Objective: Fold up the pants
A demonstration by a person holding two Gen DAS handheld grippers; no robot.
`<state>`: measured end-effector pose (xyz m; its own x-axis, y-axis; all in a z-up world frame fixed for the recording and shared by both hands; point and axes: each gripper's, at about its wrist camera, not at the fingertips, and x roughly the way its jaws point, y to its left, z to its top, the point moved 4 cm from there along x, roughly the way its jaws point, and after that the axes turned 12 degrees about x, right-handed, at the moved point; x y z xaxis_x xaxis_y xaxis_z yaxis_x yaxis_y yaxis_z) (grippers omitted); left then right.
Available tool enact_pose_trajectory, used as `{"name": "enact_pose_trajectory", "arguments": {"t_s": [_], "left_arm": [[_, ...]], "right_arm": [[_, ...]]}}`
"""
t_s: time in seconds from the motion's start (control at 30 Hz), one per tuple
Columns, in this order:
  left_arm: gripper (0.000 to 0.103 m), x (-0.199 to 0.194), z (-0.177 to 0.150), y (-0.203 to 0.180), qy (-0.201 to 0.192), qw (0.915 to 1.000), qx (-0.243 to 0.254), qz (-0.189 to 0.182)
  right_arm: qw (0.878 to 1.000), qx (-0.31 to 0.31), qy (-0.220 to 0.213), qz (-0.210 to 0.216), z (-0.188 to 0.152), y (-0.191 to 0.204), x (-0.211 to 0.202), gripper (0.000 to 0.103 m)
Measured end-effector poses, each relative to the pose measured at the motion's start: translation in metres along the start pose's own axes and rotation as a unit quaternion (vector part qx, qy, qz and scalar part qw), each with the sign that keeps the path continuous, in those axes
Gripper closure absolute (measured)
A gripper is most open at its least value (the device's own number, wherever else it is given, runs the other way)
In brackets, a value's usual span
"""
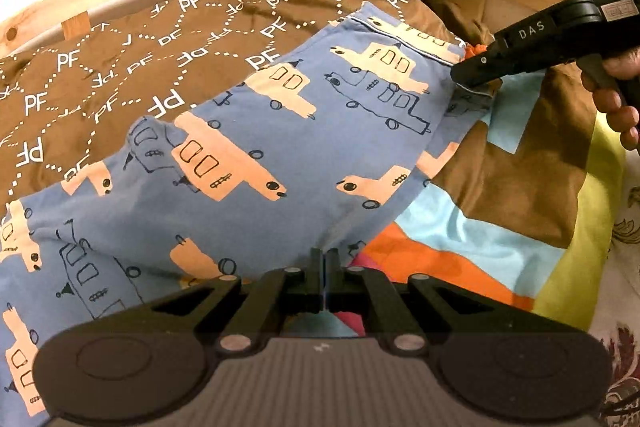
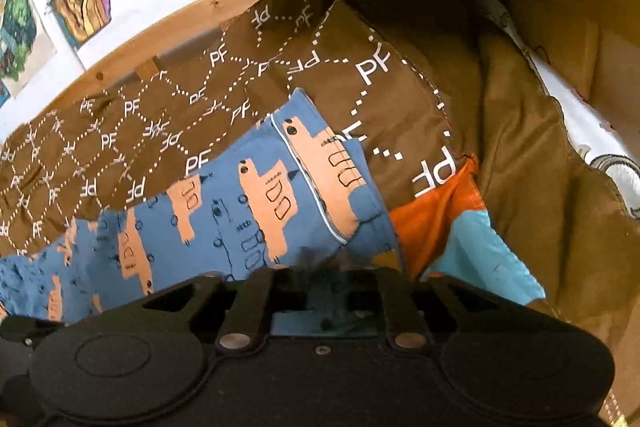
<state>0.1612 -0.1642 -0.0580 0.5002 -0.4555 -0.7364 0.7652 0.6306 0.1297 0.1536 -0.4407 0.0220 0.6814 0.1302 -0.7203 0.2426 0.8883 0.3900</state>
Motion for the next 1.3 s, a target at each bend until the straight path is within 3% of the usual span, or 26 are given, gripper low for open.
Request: {"name": "enact_pose_trajectory", "arguments": {"t_s": [0.1,0.4,0.47,0.5,0.6,0.93,1.17,1.3], "left_arm": [[0.103,0.001,0.000,0.001,-0.001,1.0000,-0.008,-0.001],[0.103,-0.001,0.000,0.000,-0.003,1.0000,-0.007,0.003],[0.103,-0.001,0.001,0.000,-0.003,1.0000,-0.006,0.004],[0.103,-0.001,0.000,0.000,-0.003,1.0000,-0.006,0.004],[0.103,-0.001,0.001,0.000,-0.002,1.0000,-0.006,0.003],[0.103,-0.004,0.004,0.002,0.014,0.9996,0.016,-0.019],[0.103,0.002,-0.001,-0.002,0.025,0.9987,0.039,-0.021],[0.099,0.005,0.001,0.001,0.030,0.9984,0.038,-0.029]], "right_arm": [[1.000,-0.001,-0.009,-0.001,0.006,-0.001,0.000,0.067],[0.999,0.000,-0.032,-0.019,0.027,-0.011,0.008,0.064],[0.999,-0.007,-0.036,-0.024,0.029,-0.011,0.010,0.075],[0.999,-0.011,-0.037,-0.023,0.030,-0.011,0.010,0.087],[0.998,-0.031,-0.043,-0.020,0.030,-0.009,0.008,0.094],[0.998,-0.048,-0.035,-0.010,0.023,-0.012,-0.022,0.097],[0.998,-0.055,-0.012,-0.029,0.012,-0.023,-0.021,0.097],[0.995,-0.094,-0.009,-0.045,0.003,-0.021,-0.016,0.093]]}}
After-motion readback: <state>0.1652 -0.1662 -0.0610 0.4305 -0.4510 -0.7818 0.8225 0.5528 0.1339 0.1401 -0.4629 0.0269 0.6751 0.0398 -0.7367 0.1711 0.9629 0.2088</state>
